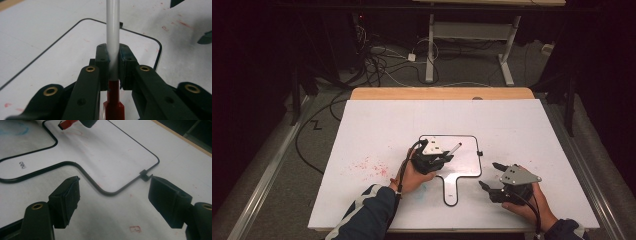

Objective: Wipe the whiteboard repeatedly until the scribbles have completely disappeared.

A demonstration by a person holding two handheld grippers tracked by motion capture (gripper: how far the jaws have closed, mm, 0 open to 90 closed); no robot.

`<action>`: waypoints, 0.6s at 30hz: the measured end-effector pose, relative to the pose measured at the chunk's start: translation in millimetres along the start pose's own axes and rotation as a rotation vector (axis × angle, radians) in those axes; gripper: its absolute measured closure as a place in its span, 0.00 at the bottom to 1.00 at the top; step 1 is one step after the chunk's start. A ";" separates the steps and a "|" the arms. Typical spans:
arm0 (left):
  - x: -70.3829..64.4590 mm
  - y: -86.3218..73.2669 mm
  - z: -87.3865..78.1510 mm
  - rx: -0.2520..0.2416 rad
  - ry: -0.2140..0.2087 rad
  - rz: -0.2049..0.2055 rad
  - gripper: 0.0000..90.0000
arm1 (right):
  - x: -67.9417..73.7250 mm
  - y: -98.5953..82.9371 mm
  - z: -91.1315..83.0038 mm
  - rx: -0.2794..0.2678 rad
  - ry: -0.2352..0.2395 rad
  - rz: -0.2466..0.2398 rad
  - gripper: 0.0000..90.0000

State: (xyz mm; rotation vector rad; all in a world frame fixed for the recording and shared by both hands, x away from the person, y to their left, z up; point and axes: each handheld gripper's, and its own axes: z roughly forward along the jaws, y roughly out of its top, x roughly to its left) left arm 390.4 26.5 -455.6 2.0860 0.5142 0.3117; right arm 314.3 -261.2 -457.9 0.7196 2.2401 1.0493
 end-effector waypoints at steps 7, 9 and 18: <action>-6.0 5.4 -17.0 -0.071 0.011 0.011 0.87 | -5.6 12.2 1.6 -0.047 0.015 0.036 0.31; -7.1 6.0 -19.9 -0.079 0.012 0.015 0.87 | -6.9 15.0 0.8 -0.057 0.028 0.044 0.31; -15.9 5.7 -20.7 -0.108 -0.012 0.019 0.87 | -4.7 29.0 -2.8 -0.109 0.095 0.086 0.34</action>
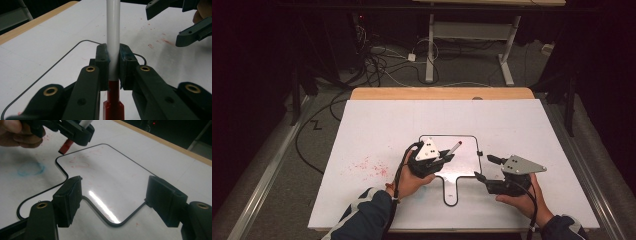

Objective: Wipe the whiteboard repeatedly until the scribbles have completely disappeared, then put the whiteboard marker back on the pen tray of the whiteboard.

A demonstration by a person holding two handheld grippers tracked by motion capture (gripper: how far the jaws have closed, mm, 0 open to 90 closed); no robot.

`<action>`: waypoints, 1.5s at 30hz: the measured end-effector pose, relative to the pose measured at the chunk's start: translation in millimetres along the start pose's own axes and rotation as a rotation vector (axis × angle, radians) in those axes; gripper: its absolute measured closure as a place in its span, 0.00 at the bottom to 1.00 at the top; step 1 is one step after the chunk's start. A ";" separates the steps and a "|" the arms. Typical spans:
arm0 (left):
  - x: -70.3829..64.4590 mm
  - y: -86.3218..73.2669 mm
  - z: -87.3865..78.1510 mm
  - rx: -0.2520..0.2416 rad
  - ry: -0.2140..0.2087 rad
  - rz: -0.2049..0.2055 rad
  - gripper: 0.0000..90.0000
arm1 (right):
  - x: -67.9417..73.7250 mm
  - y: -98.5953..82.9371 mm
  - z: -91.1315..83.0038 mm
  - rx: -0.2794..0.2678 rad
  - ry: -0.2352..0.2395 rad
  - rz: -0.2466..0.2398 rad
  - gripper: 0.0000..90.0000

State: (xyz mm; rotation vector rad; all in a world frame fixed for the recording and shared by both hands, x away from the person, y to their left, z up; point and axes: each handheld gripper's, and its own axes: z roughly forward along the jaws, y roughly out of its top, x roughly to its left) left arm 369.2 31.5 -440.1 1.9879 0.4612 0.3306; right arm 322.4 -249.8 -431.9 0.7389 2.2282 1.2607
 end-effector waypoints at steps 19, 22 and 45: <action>-25.1 -2.8 12.6 0.007 -0.027 0.078 0.87 | 11.8 37.1 29.9 -0.087 0.131 0.102 0.61; -23.9 -3.0 13.3 0.012 -0.022 0.075 0.87 | 13.8 39.8 30.8 -0.092 0.120 0.106 0.73; 9.4 -60.0 -103.0 0.198 0.307 0.017 0.22 | 25.5 66.0 89.9 -0.033 0.196 0.043 0.90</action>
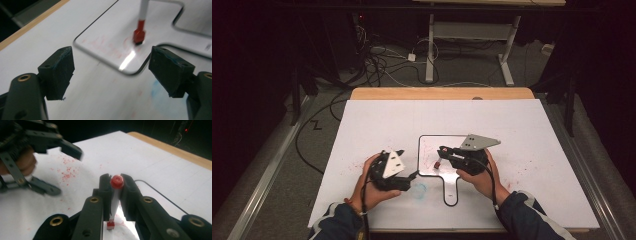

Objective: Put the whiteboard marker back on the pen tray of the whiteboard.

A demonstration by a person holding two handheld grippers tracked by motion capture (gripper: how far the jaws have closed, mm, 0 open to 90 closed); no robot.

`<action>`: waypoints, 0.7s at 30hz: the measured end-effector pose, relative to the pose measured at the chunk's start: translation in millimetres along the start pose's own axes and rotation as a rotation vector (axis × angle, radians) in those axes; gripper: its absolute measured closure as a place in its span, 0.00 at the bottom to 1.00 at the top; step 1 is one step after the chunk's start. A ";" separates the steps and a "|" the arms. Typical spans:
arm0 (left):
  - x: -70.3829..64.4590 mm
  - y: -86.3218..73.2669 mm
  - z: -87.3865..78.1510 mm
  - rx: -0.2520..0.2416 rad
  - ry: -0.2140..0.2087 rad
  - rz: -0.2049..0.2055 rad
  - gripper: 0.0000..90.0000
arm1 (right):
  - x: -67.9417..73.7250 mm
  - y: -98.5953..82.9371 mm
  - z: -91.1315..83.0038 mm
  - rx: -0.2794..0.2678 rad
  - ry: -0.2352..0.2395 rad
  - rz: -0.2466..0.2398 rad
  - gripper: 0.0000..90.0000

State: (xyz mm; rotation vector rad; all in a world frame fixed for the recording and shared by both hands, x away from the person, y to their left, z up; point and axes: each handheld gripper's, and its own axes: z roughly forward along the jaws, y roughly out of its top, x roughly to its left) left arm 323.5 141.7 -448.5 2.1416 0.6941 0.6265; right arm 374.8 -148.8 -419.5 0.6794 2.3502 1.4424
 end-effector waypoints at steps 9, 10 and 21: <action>8.6 -43.3 -31.1 0.056 0.052 -0.083 0.22 | -1.0 19.0 13.0 0.110 -0.129 -0.045 0.90; 8.9 -44.4 -32.2 0.055 0.051 -0.089 0.22 | -4.5 20.0 12.8 0.117 -0.144 -0.025 0.90; 3.0 -42.9 -27.8 0.064 0.025 -0.070 0.22 | 5.6 24.3 13.8 0.168 -0.194 -0.084 0.90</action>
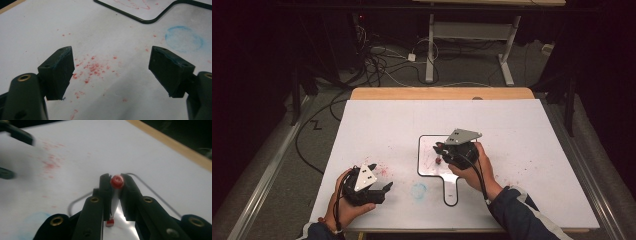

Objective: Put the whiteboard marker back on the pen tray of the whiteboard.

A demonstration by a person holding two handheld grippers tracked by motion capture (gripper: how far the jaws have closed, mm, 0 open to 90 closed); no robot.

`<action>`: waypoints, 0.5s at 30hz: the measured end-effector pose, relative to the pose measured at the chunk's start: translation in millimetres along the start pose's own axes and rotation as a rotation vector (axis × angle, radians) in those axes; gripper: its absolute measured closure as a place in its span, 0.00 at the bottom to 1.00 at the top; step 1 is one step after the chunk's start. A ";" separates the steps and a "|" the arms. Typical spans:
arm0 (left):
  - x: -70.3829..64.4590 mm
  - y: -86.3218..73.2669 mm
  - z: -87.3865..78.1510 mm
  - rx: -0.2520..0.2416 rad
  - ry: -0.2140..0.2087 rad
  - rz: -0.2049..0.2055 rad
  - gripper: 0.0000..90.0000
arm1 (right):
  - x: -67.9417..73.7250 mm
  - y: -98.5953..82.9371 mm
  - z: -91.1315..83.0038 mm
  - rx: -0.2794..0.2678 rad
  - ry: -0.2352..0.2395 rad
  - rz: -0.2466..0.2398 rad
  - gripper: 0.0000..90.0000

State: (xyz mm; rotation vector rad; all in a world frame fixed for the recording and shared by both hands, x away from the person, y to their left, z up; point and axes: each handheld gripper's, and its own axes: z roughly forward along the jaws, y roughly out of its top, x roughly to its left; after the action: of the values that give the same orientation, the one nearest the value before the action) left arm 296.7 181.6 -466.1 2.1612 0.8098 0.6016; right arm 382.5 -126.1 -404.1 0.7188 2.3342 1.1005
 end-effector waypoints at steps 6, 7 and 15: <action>-0.6 1.9 3.5 0.002 -0.010 0.001 0.22 | -3.8 -1.0 -1.4 -0.008 0.100 0.081 0.90; -0.5 2.0 3.8 0.002 -0.013 0.000 0.22 | -1.5 -0.1 -1.4 -0.007 0.121 0.081 0.90; -0.9 2.2 3.3 -0.001 -0.023 -0.001 0.22 | -1.2 3.1 -4.1 0.034 0.077 0.042 0.90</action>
State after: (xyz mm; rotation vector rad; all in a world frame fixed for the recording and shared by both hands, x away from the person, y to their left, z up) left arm 298.9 178.3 -466.5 2.1629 0.7979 0.5761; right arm 381.8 -127.4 -399.1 0.7536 2.4178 1.1279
